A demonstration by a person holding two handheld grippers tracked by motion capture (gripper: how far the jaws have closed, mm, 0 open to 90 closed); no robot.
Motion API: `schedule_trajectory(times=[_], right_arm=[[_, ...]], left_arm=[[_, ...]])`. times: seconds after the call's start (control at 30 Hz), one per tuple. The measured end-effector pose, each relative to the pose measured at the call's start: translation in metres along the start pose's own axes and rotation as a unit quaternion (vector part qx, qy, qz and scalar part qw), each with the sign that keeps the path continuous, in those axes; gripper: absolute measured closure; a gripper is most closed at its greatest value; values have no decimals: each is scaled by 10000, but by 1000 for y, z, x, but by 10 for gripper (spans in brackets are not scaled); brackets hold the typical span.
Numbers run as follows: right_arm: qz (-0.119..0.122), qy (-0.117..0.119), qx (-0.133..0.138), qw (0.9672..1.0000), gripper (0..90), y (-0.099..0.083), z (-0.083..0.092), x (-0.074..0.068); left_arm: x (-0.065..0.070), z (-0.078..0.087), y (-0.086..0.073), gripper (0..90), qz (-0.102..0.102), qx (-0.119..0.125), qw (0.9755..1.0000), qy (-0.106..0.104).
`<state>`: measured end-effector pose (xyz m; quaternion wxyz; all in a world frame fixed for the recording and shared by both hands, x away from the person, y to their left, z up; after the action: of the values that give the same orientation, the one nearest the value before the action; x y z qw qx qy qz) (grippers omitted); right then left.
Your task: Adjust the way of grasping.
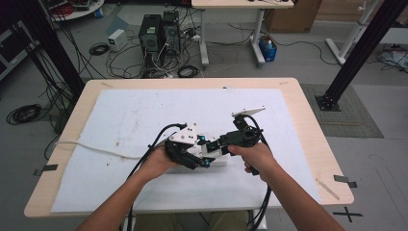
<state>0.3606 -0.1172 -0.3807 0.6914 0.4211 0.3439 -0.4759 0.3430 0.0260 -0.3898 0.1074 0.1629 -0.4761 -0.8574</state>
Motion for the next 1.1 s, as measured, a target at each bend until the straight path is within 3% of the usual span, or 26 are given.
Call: schedule_trajectory(times=[0.07, 0.2, 0.23, 0.47, 0.7, 0.8, 0.97, 1.03, 1.1], right_arm=[[-24, 6, -20, 10000, 174, 0, -1, 0], [-105, 97, -76, 9999, 258, 0, -2, 4], [-106, 132, -89, 9998, 329, 0, -2, 5], [-185, 348, -8, 9992, 438, -1, -1, 9], [-304, 750, -5, 9967, 603, -3, 1, 15], [-311, 838, -37, 9960, 620, -4, 1, 17], [-225, 739, 24, 9970, 622, -5, 0, 19], [-153, 709, 22, 9974, 622, -6, 0, 19], [60, 546, -27, 9985, 623, -6, 0, 21]], left_arm=[[1, -1, 0, 426, -20, -5, 10000, -6], [2, -2, 1, 426, -57, 26, 10000, 28], [2, -2, 1, 426, -70, 22, 10000, 33], [3, -4, 1, 426, -189, -8, 9998, 90], [8, -7, 3, 426, -562, -67, 9979, 329], [10, -9, 4, 426, -691, -101, 9967, 413], [12, -11, 2, 425, -790, -215, 9955, 471], [12, -11, 2, 415, -639, -248, 9966, 450], [9, -11, 2, 262, -321, -348, 9977, 495]])
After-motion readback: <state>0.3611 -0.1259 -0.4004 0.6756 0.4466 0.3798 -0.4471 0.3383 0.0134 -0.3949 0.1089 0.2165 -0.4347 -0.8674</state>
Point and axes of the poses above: each handheld gripper's, and its own axes: z roughly backward along the jaws, y roughly out of its top, x roughly to its right, the point moved 5 cm from there along -z, roughly forward along the jaws, and after that the axes turned 13 degrees about y, right-handed, at the moved point
